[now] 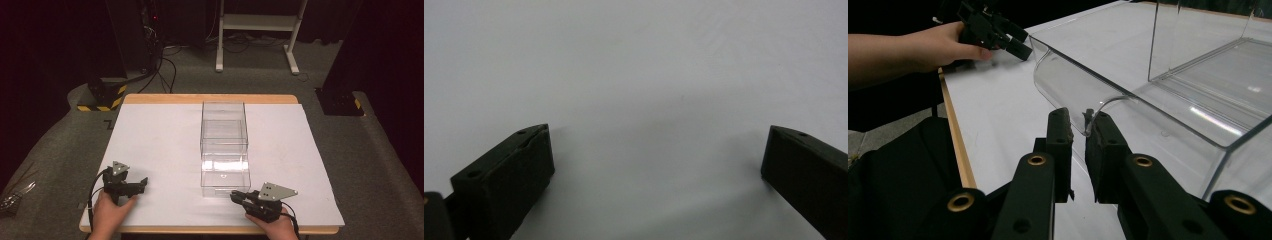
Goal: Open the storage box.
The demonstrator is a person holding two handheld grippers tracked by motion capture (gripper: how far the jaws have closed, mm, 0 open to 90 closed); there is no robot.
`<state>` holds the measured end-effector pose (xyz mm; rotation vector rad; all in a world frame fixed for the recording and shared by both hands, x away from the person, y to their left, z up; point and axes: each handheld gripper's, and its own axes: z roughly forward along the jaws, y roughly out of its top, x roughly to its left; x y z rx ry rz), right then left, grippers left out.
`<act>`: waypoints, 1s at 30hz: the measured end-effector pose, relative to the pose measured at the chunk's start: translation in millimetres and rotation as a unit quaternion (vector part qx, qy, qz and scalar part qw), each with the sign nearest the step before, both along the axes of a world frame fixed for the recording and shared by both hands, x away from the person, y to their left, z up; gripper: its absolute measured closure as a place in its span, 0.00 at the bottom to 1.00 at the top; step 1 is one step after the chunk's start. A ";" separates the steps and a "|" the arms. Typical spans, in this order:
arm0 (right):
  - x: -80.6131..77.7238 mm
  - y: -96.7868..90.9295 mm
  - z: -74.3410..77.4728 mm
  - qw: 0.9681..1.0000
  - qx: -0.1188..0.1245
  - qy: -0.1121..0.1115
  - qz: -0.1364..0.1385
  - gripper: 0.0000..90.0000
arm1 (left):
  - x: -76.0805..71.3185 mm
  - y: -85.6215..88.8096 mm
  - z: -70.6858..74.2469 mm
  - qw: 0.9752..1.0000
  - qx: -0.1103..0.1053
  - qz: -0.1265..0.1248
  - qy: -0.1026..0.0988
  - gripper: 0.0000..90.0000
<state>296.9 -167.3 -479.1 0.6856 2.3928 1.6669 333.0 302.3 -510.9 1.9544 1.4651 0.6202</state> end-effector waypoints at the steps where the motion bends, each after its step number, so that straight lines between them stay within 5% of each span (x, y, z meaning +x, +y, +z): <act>1: -0.1 -0.1 0.0 1.000 0.000 -0.001 0.001 0.90 | 0.0 0.0 0.0 1.000 0.000 0.000 0.000 0.01; 14: -3.7 -3.5 1.6 1.000 -0.009 -0.007 -0.008 0.83 | 0.0 0.0 0.0 1.000 0.000 0.000 0.000 0.01; 30: -6.4 -29.9 22.2 0.998 0.030 -0.039 -0.047 0.84 | 0.1 0.1 0.0 1.000 0.000 0.000 0.000 0.01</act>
